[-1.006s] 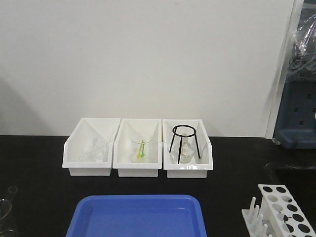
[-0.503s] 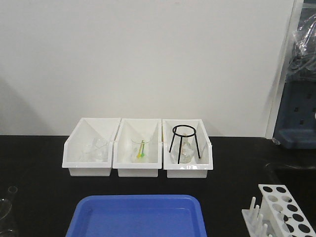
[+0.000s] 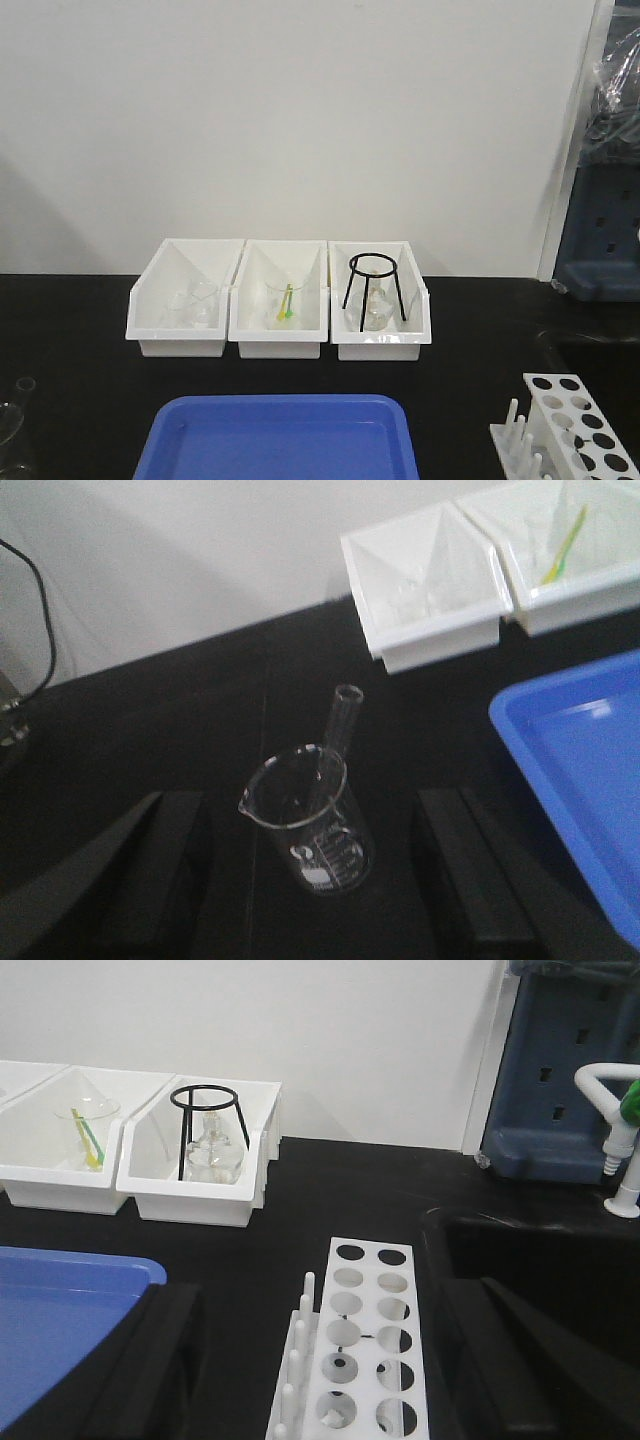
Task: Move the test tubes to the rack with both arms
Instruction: 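Close the left gripper on the test tube and lift it out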
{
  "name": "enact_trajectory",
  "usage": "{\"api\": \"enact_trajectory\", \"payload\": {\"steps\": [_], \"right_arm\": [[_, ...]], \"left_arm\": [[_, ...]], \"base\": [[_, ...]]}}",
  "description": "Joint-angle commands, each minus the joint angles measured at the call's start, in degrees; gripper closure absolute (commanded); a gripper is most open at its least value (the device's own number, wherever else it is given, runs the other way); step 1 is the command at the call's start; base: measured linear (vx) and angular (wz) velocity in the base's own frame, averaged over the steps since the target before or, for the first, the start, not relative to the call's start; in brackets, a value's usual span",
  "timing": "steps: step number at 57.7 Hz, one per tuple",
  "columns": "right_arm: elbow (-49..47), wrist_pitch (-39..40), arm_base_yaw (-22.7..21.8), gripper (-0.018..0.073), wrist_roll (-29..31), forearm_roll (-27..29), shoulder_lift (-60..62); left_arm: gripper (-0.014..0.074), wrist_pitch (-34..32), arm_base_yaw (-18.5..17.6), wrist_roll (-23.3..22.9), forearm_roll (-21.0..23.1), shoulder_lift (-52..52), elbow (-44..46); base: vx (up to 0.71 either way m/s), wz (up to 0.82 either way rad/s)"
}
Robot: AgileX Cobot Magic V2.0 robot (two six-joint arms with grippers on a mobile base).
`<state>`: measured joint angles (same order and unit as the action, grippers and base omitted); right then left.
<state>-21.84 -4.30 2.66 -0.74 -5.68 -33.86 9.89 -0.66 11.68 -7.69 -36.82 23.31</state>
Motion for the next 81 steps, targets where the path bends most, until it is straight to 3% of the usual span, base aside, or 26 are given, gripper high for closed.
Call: {"api": "enact_trajectory", "payload": {"steps": [1,19,34,47,80,81], "right_arm": [[-1.8,4.7,-0.1,0.002,0.1,-0.3,-0.3],[-1.8,4.7,-0.1,0.002,0.1,-0.3,-0.3],[-1.8,4.7,-0.1,0.002,0.1,-0.3,-0.3],[-1.8,4.7,-0.1,0.002,0.1,-0.3,-0.3],[-1.8,4.7,-0.1,0.002,0.1,-0.4,-0.3],[-1.8,4.7,-0.1,0.002,0.1,-0.4,-0.3]], "left_arm": [[0.0044,-10.5,-0.4,1.5,-0.1,-4.7,0.8],[0.0044,-38.8,-0.4,1.9,-3.3,-27.9,0.3],[0.0044,-54.0,-0.4,3.9,-1.7,-42.3,0.8],[0.0046,-57.4,-0.4,11.0,2.0,-48.7,3.9],[0.0046,-62.9,-0.4,10.9,6.2,-58.0,9.2],[0.0209,-65.6,-0.4,10.3,7.7,-59.9,9.2]], "base": [[0.0,0.0],[0.0,0.0],[0.0,0.0],[0.0,0.0],[0.0,0.0],[0.0,0.0]]}}
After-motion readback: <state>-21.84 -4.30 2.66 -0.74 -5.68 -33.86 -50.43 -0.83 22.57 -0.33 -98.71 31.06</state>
